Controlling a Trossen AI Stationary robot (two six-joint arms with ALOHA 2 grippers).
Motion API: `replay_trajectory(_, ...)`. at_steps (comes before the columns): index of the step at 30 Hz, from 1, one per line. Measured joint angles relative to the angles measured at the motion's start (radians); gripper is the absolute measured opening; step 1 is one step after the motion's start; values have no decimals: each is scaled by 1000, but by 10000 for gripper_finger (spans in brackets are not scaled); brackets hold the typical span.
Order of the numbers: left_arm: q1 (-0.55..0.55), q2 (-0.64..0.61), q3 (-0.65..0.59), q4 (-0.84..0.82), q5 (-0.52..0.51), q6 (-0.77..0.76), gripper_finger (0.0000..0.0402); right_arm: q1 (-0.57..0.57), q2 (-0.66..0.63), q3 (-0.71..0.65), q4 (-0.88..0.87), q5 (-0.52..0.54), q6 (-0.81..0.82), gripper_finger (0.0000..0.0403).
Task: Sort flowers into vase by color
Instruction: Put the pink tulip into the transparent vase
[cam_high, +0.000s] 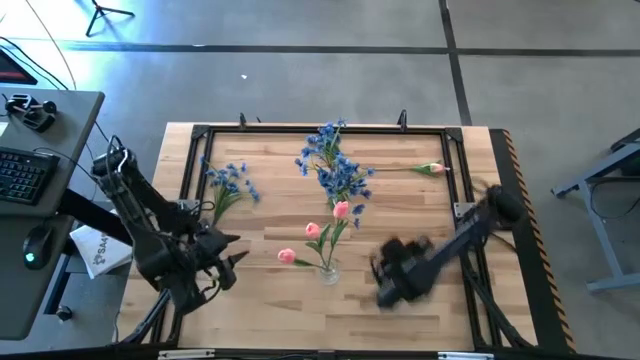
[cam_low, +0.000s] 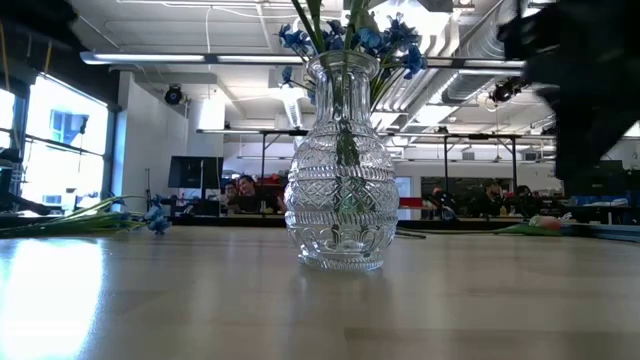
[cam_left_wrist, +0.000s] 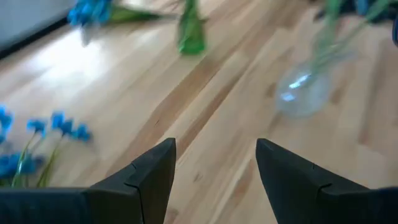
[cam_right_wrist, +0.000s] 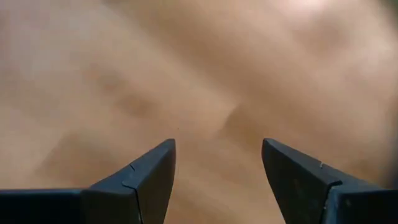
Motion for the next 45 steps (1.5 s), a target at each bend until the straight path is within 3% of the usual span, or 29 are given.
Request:
replay_trajectory(4, -13, 0, -112, 2, 38, -130, 209, -217, -94, -60, -117, -71, -254, 236)
replay_trajectory(8, -27, 0, -187, 39, 34, -185, 209, -443, -270, -231, -46, -157, -437, 236)
replay_trajectory(15, -36, 1, -264, 142, -31, -168, 209, -854, -564, -533, 245, -243, -426, 236)
replay_trajectory(20, -36, 1, -264, 166, -70, -139, 209, -1115, -657, -635, 472, -275, -410, 236)
replay_trajectory(26, -34, 1, -264, 197, -106, -87, 209, -1292, -621, -678, 751, -264, -377, 236)
replay_trajectory(45, -34, 1, -264, 247, -111, 33, 209, -1492, -261, -501, 667, -286, -551, 234)
